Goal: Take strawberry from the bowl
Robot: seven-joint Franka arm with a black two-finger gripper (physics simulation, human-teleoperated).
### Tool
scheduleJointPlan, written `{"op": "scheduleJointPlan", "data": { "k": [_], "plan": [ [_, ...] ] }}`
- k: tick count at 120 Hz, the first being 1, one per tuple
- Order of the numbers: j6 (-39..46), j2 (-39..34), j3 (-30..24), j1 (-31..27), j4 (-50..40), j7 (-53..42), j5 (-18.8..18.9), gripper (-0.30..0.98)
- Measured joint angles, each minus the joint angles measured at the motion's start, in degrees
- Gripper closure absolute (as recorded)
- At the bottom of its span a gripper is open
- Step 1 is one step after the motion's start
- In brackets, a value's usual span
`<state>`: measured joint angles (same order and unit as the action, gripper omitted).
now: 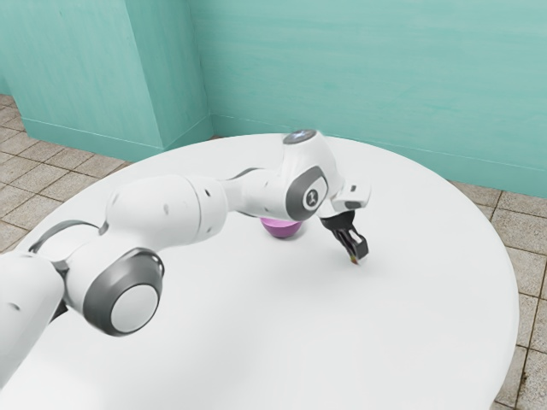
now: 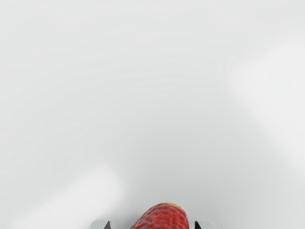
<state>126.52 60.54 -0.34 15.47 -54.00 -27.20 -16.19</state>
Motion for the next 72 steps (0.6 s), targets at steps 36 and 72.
{"op": "scheduleJointPlan", "data": {
  "k": [36, 72],
  "plan": [
    [-0.54, -4.40, 0.24, 0.42, -1.45, -0.51, -0.16, 0.11],
    [-18.69, -39.91, 3.86, -11.52, -21.70, 4.36, 7.73, 0.03]
  ]
}}
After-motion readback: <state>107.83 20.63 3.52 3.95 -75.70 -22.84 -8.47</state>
